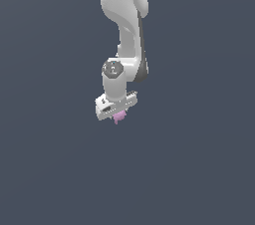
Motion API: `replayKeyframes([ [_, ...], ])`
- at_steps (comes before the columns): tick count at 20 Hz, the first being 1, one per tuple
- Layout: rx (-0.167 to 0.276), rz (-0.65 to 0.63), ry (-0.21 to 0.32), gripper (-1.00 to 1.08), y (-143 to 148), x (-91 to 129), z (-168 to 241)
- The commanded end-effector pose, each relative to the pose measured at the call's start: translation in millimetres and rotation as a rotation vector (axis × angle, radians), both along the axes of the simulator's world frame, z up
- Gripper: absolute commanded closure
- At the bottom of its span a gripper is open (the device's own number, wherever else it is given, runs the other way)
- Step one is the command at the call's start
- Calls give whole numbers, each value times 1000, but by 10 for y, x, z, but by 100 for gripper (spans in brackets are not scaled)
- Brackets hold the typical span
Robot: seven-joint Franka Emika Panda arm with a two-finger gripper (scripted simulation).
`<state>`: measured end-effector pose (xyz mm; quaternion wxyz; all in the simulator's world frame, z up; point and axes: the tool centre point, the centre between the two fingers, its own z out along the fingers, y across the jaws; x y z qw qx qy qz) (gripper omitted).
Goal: Pick up the object and move it to a goal position.
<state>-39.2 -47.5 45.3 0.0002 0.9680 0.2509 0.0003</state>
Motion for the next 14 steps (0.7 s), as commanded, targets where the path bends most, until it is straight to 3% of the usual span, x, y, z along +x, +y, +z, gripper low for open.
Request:
replayKeyframes([
  [1, 0, -1, -1, 108, -62, 45, 52],
  [14, 1, 0, -1, 108, -710, 543, 603],
])
